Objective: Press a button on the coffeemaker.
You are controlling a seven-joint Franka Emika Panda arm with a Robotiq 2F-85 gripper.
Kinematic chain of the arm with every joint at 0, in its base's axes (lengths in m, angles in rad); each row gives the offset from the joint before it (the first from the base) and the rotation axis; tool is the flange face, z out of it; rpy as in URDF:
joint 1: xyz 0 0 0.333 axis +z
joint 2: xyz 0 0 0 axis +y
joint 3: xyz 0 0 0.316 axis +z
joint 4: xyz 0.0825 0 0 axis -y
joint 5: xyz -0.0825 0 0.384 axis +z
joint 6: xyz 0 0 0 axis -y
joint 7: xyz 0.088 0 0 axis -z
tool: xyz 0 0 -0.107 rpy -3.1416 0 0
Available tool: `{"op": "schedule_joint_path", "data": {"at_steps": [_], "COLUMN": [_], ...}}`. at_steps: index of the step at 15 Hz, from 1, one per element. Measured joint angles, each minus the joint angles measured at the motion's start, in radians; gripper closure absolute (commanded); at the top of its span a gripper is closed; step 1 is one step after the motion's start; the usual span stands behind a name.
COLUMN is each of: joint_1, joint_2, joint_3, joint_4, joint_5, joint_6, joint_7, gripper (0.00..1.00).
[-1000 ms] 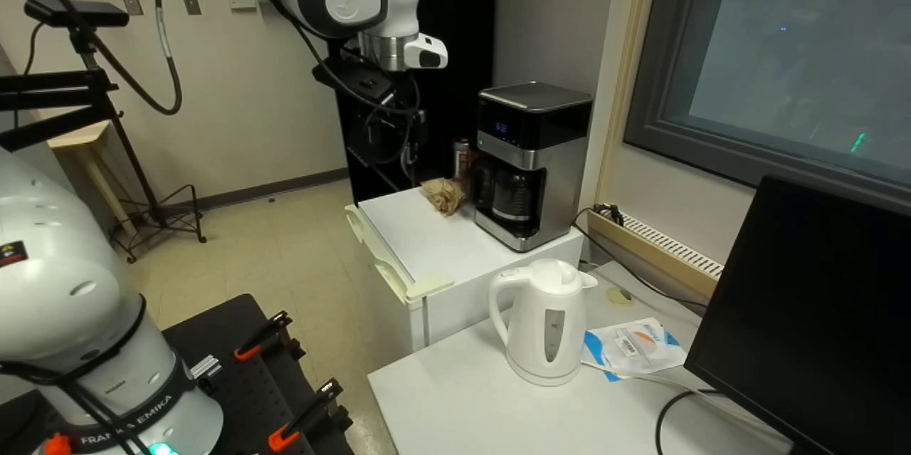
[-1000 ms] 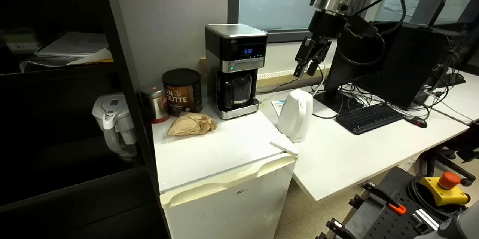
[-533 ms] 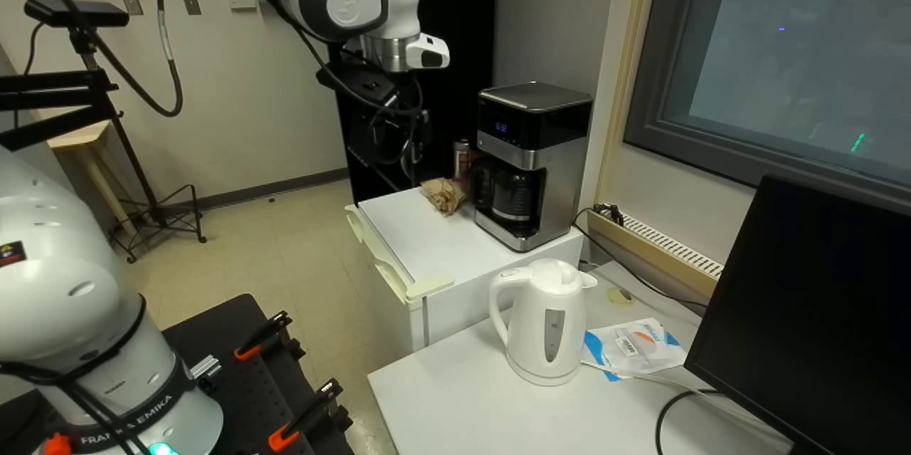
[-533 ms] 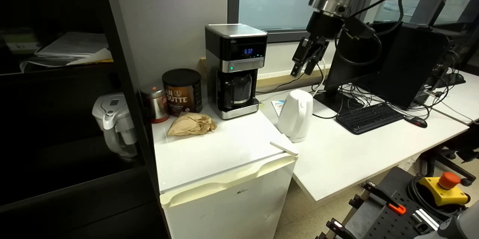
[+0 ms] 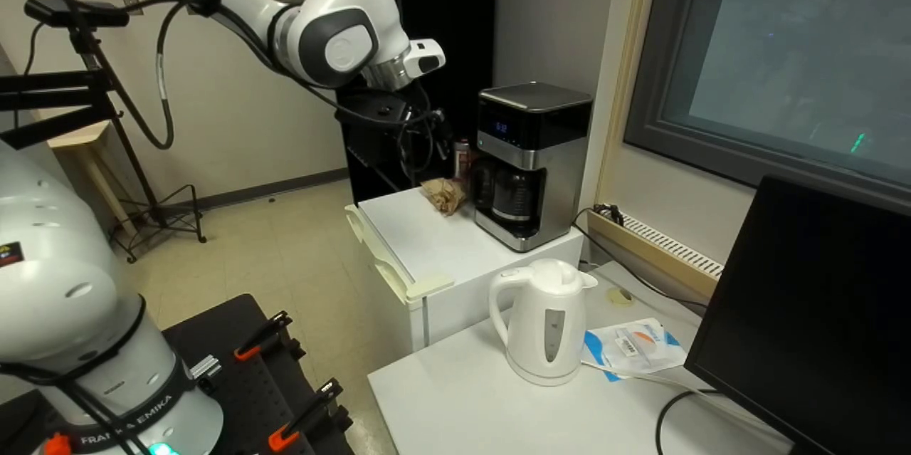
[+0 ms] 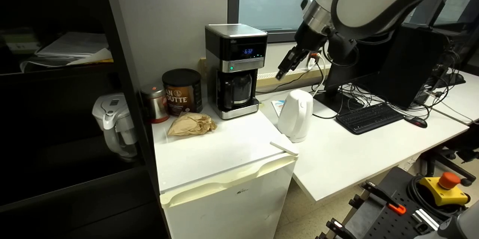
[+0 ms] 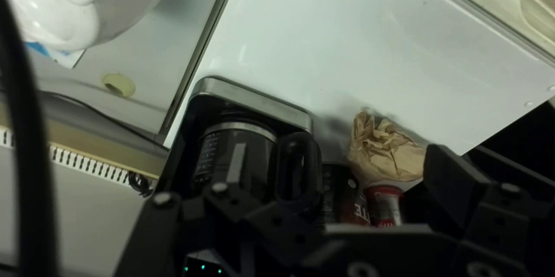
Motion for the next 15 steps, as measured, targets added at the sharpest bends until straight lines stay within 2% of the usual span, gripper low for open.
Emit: {"op": "schedule_joint_path", "data": {"at_steps": [3, 6, 7, 9, 11, 15], "joint_1": [-0.050, -0.167, -0.219, -0.331, -0.429, -0.560], "joint_2": [0.020, 0.035, 0.035, 0.034, 0.031, 0.029], "joint_3": [0.033, 0.094, 0.123, 0.190, 0.255, 0.371], "joint_4": [-0.050, -0.082, -0.084, -0.082, -0.073, -0.046], "joint_5": [-0.154, -0.379, -0.460, -0.616, -0.743, -0.922], "joint_6": [0.174, 0.313, 0.342, 0.381, 0.398, 0.403], "joint_7": [0.063, 0.180, 0.229, 0.331, 0.427, 0.602], "gripper": [0.00, 0.00, 0.25, 0.33, 0.50, 0.80]}}
